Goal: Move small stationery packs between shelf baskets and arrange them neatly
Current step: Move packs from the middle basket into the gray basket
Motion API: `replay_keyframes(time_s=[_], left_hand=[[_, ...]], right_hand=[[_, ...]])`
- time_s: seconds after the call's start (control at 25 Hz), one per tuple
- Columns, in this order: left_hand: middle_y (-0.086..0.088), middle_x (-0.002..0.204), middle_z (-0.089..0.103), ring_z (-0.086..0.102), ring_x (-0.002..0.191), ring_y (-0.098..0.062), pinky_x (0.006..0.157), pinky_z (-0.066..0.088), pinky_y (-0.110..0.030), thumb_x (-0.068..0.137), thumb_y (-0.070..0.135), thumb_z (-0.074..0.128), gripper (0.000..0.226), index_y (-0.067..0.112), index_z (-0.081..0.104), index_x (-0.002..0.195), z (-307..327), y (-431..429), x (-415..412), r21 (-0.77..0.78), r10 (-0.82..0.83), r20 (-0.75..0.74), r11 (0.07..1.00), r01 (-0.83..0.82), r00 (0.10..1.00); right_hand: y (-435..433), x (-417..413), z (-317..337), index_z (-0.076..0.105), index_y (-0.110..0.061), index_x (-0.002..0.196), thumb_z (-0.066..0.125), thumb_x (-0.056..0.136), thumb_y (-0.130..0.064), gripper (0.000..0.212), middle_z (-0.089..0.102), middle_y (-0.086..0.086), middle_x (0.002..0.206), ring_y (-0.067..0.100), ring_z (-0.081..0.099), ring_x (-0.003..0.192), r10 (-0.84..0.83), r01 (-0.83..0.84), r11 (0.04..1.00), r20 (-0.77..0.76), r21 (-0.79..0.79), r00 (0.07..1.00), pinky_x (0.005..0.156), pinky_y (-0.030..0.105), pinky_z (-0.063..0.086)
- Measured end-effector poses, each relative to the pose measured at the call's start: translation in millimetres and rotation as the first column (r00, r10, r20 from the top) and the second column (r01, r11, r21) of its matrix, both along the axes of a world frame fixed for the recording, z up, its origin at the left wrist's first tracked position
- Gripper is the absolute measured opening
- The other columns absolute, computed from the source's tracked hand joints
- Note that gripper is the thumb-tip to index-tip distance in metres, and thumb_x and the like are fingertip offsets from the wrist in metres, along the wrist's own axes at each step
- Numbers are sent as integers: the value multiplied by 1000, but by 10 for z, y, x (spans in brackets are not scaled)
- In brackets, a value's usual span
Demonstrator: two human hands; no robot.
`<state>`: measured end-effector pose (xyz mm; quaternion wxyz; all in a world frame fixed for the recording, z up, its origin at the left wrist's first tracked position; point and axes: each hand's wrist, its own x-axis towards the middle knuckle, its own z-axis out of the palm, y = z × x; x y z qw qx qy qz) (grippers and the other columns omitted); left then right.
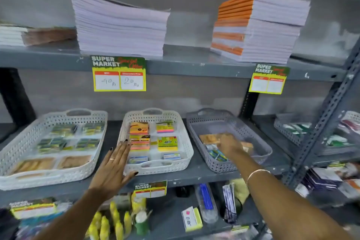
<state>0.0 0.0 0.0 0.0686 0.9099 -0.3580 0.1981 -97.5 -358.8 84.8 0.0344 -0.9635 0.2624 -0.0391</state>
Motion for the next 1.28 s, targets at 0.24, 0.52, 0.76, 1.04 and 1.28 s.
replay_keyframes(time_s=[0.24, 0.52, 0.76, 1.04, 1.28], left_hand=[[-16, 145, 33, 28, 134, -25, 108, 9, -32, 86, 69, 11, 89, 0, 28, 139, 88, -132, -30, 130, 84, -35, 988, -79, 996], [-16, 144, 35, 29, 134, -27, 110, 13, -34, 84, 69, 24, 88, 0, 28, 139, 82, -143, -64, 198, 113, -46, 975, -102, 992], [-14, 146, 32, 28, 135, -25, 108, 21, -44, 85, 70, 12, 89, 2, 25, 141, 84, -107, -39, 207, 95, -74, 975, -78, 993], [-14, 144, 36, 33, 132, -27, 109, 20, -44, 87, 67, 10, 86, 2, 29, 139, 296, 438, 114, 126, 184, -4, 975, -182, 983], [-16, 141, 40, 32, 131, -30, 106, 22, -48, 86, 69, 6, 89, 0, 35, 136, 361, 1483, 284, 145, 379, -15, 917, -373, 925]], right_hand=[[-136, 233, -360, 39, -4, 142, 49, 93, -17, 51, 36, 18, 152, 33, 37, 139, 15, -23, 1000, -345, -19, 938, 114, 45, 33], [-206, 448, -453, 52, -4, 133, 48, 93, -15, 42, 50, 13, 142, 27, 51, 130, 8, -38, 995, -316, -90, 949, 106, 36, 44], [5, 630, -26, 51, -4, 131, 69, 75, -35, 66, 54, 15, 134, 30, 54, 123, -21, 3, 997, -241, -75, 970, 99, 35, 49], [1128, 1284, 544, 54, -3, 125, 69, 77, -35, 60, 59, 17, 126, 32, 58, 115, 213, -213, 977, -58, 16, 975, 88, 31, 49], [2486, 1926, 441, 44, -4, 130, 71, 75, -32, 68, 50, 16, 131, 34, 47, 125, 445, -446, 881, 44, 157, 895, 94, 37, 46]])
